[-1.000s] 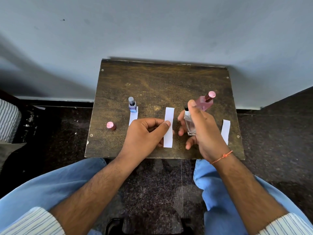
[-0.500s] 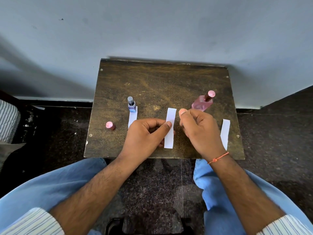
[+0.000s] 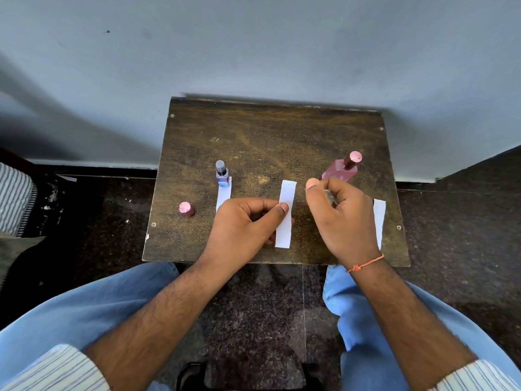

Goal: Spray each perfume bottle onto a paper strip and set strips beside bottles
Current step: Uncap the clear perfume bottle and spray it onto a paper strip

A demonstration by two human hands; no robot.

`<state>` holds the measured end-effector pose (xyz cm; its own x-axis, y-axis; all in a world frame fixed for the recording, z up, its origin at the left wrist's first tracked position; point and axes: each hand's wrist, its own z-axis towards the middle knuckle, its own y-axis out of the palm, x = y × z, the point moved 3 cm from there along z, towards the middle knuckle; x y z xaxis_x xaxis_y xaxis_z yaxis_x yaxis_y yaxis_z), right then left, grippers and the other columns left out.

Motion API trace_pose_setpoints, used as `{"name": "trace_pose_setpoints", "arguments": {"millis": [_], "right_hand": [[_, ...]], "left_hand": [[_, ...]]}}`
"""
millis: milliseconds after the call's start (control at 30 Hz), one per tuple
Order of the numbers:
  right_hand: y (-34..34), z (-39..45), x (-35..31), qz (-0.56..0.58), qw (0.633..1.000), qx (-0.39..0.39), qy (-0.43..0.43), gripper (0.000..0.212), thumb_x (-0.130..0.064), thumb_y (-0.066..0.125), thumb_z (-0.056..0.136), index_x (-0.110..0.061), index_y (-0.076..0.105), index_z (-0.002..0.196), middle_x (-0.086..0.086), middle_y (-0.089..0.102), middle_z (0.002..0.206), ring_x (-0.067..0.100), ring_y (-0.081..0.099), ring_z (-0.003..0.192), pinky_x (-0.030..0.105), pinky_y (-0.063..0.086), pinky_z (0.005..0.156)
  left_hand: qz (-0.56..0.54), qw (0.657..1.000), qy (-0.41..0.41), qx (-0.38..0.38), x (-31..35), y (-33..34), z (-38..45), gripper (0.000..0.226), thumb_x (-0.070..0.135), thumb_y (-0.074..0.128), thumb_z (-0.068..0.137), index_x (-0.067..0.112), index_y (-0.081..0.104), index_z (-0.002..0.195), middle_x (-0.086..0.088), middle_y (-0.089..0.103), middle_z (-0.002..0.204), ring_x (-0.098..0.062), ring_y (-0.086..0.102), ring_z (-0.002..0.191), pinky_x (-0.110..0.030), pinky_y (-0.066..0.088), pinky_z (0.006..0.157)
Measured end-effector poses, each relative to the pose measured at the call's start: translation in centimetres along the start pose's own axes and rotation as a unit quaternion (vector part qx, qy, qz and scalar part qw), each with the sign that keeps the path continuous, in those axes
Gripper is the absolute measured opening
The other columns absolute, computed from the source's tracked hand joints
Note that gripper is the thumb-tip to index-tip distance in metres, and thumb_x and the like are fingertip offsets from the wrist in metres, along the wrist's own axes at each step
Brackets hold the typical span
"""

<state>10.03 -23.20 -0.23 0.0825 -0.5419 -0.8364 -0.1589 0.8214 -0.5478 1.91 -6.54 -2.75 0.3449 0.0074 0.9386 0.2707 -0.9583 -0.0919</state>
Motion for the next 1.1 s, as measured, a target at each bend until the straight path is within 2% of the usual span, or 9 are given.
{"name": "trace_pose_setpoints", "arguments": {"millis": [133, 300, 500, 600, 700, 833, 933, 1000, 1100], "right_hand": [[0.02, -0.16, 0.04, -0.024, 1.000, 0.012, -0.016, 0.044, -0.060, 0.055, 0.089, -0.023, 0.058, 0.066, -0.016, 0.052, 0.053, 0.008, 0.049, 0.053, 0.022, 0.033, 0.052], [-0.03, -0.28, -0.14, -0.039, 0.998, 0.026, -0.045, 0.046, -0.063, 0.057, 0.095, -0.024, 0.061, 0.071, -0.017, 0.056, 0.058, 0.009, 0.053, 0.055, 0.023, 0.038, 0.053], [-0.15, -0.29, -0.31, -0.032, 0.999, 0.024, -0.037, 0.042, -0.059, 0.054, 0.091, -0.028, 0.051, 0.063, -0.017, 0.052, 0.052, 0.009, 0.049, 0.052, 0.017, 0.030, 0.051], [-0.13, -0.24, -0.26, -0.030, 0.998, 0.029, -0.038, 0.044, -0.061, 0.054, 0.093, -0.026, 0.055, 0.066, -0.018, 0.052, 0.053, 0.008, 0.050, 0.053, 0.017, 0.031, 0.052], [-0.05, -0.24, -0.11, -0.025, 0.999, 0.026, -0.041, 0.047, -0.065, 0.056, 0.095, -0.025, 0.059, 0.070, -0.016, 0.052, 0.055, 0.009, 0.049, 0.053, 0.022, 0.036, 0.053], [-0.20, -0.22, -0.10, -0.015, 0.999, 0.021, -0.035, 0.046, -0.060, 0.057, 0.093, -0.025, 0.056, 0.064, -0.013, 0.048, 0.052, 0.009, 0.046, 0.052, 0.021, 0.033, 0.052], [-0.25, -0.03, -0.14, 0.001, 1.000, 0.017, -0.016, 0.043, -0.058, 0.054, 0.091, -0.032, 0.049, 0.057, -0.012, 0.042, 0.048, 0.009, 0.041, 0.051, 0.022, 0.028, 0.052], [-0.22, 0.13, -0.07, 0.001, 1.000, 0.014, -0.008, 0.043, -0.061, 0.053, 0.092, -0.035, 0.053, 0.058, -0.014, 0.044, 0.049, 0.008, 0.043, 0.051, 0.021, 0.028, 0.053], [0.01, 0.12, 0.15, 0.008, 1.000, -0.013, 0.003, 0.049, -0.071, 0.053, 0.091, -0.030, 0.059, 0.065, -0.014, 0.047, 0.051, 0.007, 0.044, 0.052, 0.022, 0.033, 0.054]], "left_hand": [[0.000, 1.000, -0.002, 0.003, -0.04, -0.05, 0.03, 0.014, 0.022, 0.074, 0.101, 0.017, 0.087, 0.099, -0.001, 0.084, 0.084, -0.025, 0.077, 0.068, -0.039, 0.068, 0.067], [0.005, 1.000, 0.000, 0.003, -0.01, -0.11, 0.10, 0.014, 0.021, 0.074, 0.101, 0.017, 0.087, 0.099, 0.000, 0.084, 0.083, -0.015, 0.075, 0.064, -0.032, 0.066, 0.063], [0.008, 1.000, 0.004, 0.003, -0.05, -0.09, 0.01, 0.014, 0.021, 0.074, 0.101, 0.017, 0.087, 0.099, 0.002, 0.084, 0.082, -0.011, 0.074, 0.063, -0.027, 0.063, 0.061], [0.011, 1.000, 0.003, 0.003, 0.01, -0.11, 0.01, 0.014, 0.022, 0.074, 0.101, 0.017, 0.087, 0.100, 0.001, 0.084, 0.082, -0.013, 0.073, 0.062, -0.026, 0.062, 0.060], [0.012, 1.000, 0.002, 0.003, -0.02, -0.17, 0.01, 0.014, 0.022, 0.074, 0.101, 0.017, 0.087, 0.100, 0.001, 0.084, 0.082, -0.014, 0.073, 0.063, -0.027, 0.063, 0.061], [0.011, 1.000, 0.002, -0.002, 0.01, -0.09, 0.05, 0.015, 0.022, 0.074, 0.101, 0.016, 0.087, 0.100, 0.000, 0.084, 0.083, -0.012, 0.073, 0.064, -0.025, 0.061, 0.061], [0.018, 1.000, 0.004, -0.002, -0.02, -0.09, 0.10, 0.015, 0.023, 0.074, 0.101, 0.017, 0.087, 0.099, 0.001, 0.084, 0.083, -0.013, 0.073, 0.063, -0.026, 0.062, 0.061], [0.017, 1.000, 0.002, 0.001, 0.02, -0.13, 0.02, 0.014, 0.022, 0.074, 0.101, 0.017, 0.087, 0.099, 0.001, 0.084, 0.083, -0.013, 0.073, 0.063, -0.026, 0.062, 0.061], [0.012, 1.000, 0.003, 0.001, 0.14, -0.21, 0.05, 0.014, 0.023, 0.074, 0.101, 0.017, 0.087, 0.098, -0.002, 0.084, 0.082, -0.015, 0.074, 0.064, -0.029, 0.064, 0.061]]}}
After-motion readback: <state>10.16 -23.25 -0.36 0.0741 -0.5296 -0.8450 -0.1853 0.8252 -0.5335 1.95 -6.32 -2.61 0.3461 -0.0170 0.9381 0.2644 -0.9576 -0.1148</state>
